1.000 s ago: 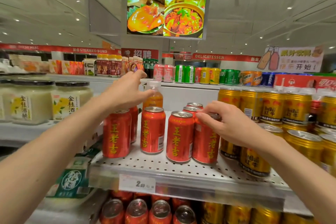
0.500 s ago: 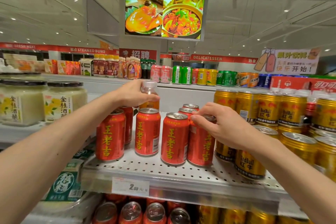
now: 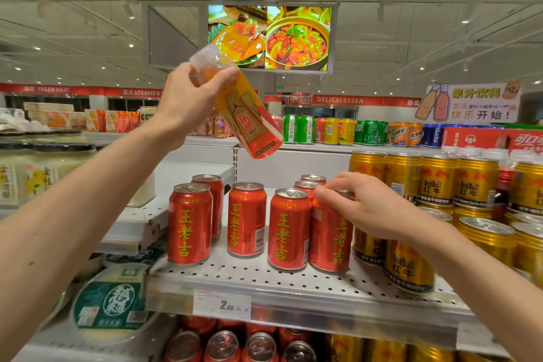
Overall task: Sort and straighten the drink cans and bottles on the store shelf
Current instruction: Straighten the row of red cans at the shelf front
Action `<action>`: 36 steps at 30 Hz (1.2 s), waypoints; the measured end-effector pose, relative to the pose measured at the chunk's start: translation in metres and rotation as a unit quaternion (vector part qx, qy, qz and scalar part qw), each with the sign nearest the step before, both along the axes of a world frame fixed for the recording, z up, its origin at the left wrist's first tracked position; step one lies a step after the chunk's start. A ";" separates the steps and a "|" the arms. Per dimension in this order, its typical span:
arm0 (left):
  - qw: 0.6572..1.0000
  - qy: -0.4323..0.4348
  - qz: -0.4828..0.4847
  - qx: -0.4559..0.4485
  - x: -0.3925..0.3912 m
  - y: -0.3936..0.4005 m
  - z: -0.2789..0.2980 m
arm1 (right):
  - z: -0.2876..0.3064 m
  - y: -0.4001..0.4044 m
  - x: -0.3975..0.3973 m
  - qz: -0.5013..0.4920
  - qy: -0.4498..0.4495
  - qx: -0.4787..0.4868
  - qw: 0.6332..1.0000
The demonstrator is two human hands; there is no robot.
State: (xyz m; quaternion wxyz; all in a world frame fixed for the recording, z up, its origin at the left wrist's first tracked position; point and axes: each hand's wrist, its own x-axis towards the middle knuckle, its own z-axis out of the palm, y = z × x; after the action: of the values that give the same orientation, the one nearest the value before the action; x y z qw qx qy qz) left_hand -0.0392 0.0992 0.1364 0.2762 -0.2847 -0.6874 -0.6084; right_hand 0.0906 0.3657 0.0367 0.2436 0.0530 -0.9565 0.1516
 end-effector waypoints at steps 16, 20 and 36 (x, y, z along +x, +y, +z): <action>0.988 -0.027 -0.134 -0.072 0.072 0.008 -0.034 | 0.041 -0.077 0.030 0.147 0.014 -0.141 0.979; 0.985 -0.019 -0.159 -0.067 0.077 0.009 -0.038 | 0.033 -0.076 0.028 0.134 0.056 -0.158 0.977; 0.981 -0.032 -0.175 -0.070 0.091 -0.022 -0.182 | -0.080 -0.070 0.088 0.018 0.111 -0.326 0.939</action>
State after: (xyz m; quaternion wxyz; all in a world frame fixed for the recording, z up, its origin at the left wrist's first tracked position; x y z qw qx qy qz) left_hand 0.0517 0.0774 -0.0456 0.1226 -0.4000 -0.6760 -0.6067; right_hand 0.1788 0.2955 -0.0431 0.3493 0.0042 -0.8203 0.4529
